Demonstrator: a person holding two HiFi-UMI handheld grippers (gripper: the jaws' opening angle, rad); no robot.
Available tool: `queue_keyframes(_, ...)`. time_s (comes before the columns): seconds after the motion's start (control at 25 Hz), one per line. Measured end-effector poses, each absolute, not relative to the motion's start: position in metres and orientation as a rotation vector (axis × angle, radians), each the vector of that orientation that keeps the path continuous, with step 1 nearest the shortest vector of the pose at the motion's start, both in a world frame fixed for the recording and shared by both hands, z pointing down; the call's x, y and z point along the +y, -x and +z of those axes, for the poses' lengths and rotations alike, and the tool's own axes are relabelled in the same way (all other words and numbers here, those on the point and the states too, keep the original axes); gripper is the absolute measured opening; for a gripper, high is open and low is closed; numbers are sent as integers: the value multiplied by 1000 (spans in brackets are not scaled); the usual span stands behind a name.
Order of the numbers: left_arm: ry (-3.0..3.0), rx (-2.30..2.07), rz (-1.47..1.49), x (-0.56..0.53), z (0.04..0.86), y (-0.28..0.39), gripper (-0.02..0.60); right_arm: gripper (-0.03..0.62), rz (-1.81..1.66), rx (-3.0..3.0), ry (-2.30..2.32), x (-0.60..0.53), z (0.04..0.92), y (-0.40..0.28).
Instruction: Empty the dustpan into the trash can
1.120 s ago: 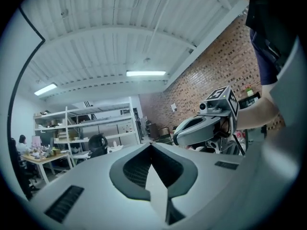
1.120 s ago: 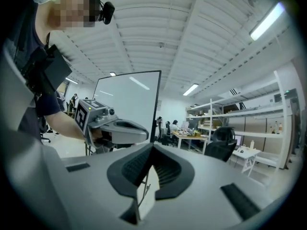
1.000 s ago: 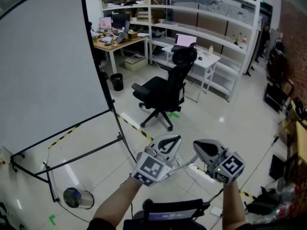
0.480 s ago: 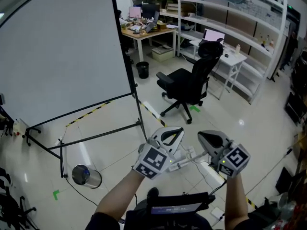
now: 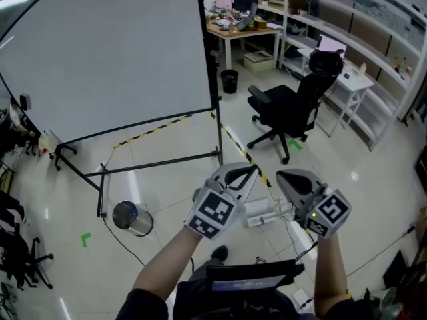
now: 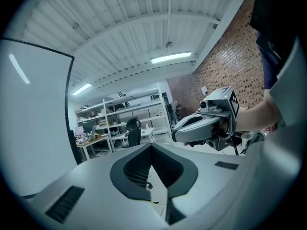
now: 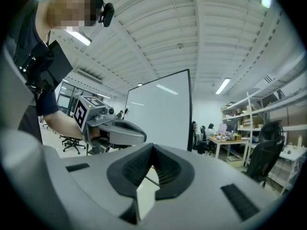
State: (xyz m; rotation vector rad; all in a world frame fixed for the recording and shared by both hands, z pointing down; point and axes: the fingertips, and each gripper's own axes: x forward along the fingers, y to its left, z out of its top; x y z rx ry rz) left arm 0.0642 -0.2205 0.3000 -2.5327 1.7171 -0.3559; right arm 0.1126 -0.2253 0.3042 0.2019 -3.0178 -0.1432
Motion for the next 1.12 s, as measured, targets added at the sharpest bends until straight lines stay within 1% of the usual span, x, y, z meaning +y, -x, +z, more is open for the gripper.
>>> queue_keyframes(0.6, 2303, 2087, -414, -161, 310, 6, 3, 14, -84, -3044, 189, -176, 316, -43)
queue_keyframes(1.12, 2162, 2258, -439, -112, 312, 61, 3, 14, -36, -3061, 407, -137, 316, 12)
